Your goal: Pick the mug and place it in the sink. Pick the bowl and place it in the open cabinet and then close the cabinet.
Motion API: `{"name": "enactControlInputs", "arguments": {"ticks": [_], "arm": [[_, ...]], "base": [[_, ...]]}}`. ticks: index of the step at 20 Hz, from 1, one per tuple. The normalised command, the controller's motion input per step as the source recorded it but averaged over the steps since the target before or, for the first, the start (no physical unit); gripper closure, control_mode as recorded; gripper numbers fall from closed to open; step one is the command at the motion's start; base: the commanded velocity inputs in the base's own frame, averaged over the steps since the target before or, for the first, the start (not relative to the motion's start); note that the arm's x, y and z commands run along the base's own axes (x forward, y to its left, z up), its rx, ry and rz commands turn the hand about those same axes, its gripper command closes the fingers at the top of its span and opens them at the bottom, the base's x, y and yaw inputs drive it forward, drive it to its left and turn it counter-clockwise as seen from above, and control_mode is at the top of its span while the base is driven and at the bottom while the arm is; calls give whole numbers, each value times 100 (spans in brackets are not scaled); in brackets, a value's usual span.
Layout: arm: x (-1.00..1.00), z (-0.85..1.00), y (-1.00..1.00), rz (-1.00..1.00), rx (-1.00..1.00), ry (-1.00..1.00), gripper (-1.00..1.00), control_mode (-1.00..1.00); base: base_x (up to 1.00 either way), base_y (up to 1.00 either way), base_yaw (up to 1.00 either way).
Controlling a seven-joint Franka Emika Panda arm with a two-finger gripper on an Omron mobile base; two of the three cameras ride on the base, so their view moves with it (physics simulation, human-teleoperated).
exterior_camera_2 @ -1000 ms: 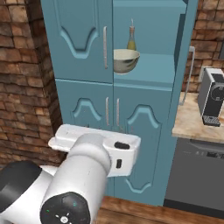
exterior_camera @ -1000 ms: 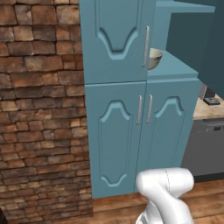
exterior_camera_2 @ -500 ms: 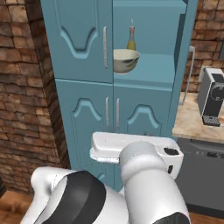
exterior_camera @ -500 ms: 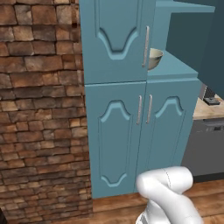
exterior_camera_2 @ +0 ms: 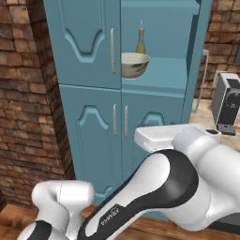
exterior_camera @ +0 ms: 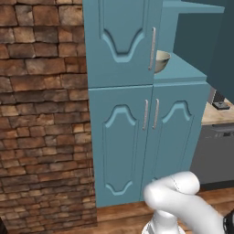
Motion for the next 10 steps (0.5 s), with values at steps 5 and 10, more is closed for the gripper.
{"name": "enactControlInputs", "arguments": {"ticks": [5,10], "arm": [[62,0,-16,31,0,-1,-100,-100],[21,0,-9,19,0,-1,-100,-100]], "base": [[0,0,0],[0,0,0]]}}
